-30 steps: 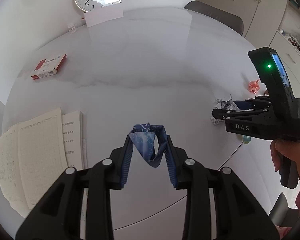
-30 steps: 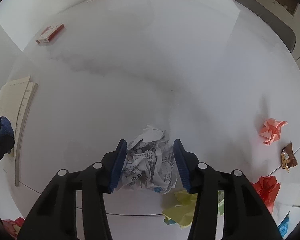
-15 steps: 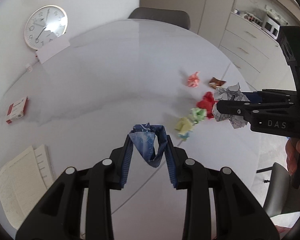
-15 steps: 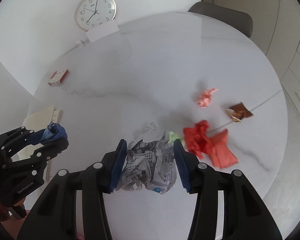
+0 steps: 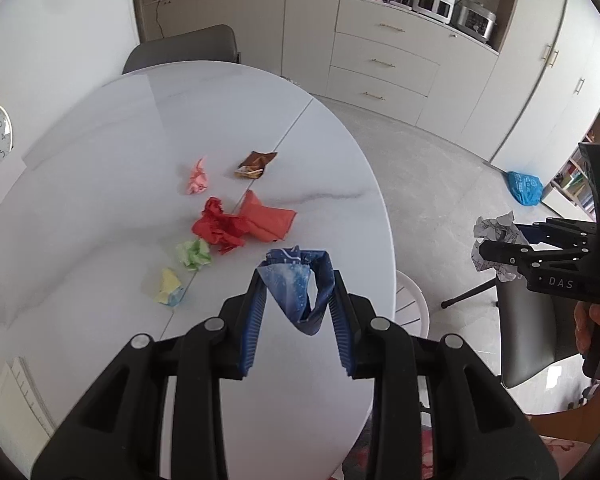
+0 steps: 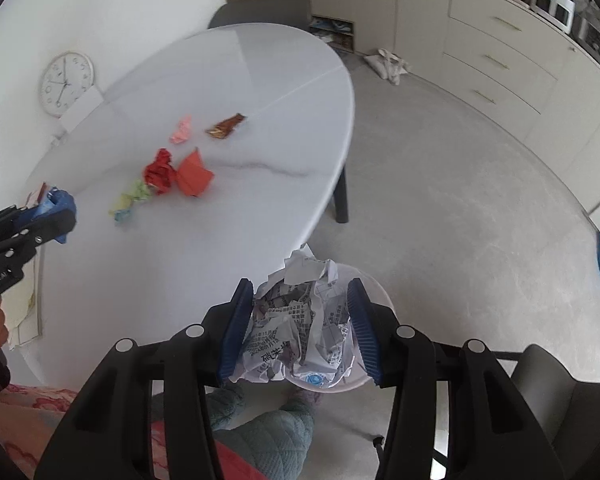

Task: Collect trash
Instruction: 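Drop the white paper in the bin with right tool while left drops blue wrapper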

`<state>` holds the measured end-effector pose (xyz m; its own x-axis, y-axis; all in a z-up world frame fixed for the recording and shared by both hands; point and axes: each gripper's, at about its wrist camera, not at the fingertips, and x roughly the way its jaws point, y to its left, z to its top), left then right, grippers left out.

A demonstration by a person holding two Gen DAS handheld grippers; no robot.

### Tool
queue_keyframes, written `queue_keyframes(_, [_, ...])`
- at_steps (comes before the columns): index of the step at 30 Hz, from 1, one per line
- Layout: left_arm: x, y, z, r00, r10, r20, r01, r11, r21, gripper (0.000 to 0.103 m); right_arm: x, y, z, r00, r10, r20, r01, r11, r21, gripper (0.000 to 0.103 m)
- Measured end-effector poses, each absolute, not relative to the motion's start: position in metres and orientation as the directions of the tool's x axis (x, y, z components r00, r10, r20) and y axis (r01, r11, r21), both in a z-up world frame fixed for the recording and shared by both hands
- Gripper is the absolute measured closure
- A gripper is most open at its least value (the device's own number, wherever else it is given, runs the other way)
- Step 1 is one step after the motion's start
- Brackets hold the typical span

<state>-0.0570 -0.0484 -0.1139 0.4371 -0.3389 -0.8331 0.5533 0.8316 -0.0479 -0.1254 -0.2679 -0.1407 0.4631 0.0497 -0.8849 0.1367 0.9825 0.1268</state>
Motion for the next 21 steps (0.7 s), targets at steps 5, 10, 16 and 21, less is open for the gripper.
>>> queue_keyframes(5, [-0.066, -0.085, -0.117, 0.418, -0.332, -0.846, 0.588, 0.809, -0.027, 0.071, -0.139, -0.304, -0.185, 0.422, 0.039, -0.906, 0.190, 0.973, 0.131, 0.052])
queue_keyframes(10, [-0.074, -0.111, -0.123, 0.389, -0.316, -0.866, 0.620, 0.785, -0.008, 0.071, -0.131, -0.308, -0.246, 0.363, 0.125, -0.923, 0.184, 0.962, 0.203, 0.048])
queue_keyframes(16, [-0.082, -0.138, -0.131, 0.354, -0.314, -0.881, 0.656, 0.755, -0.006, 0.071, -0.122, -0.312, -0.275, 0.331, 0.142, -0.933, 0.204, 0.954, 0.218, 0.019])
queue_keyframes(21, [-0.090, -0.169, -0.138, 0.321, -0.329, -0.888, 0.701, 0.713, -0.011, 0.071, -0.132, -0.338, -0.250, 0.375, 0.086, -0.923, 0.238, 0.954, 0.185, 0.010])
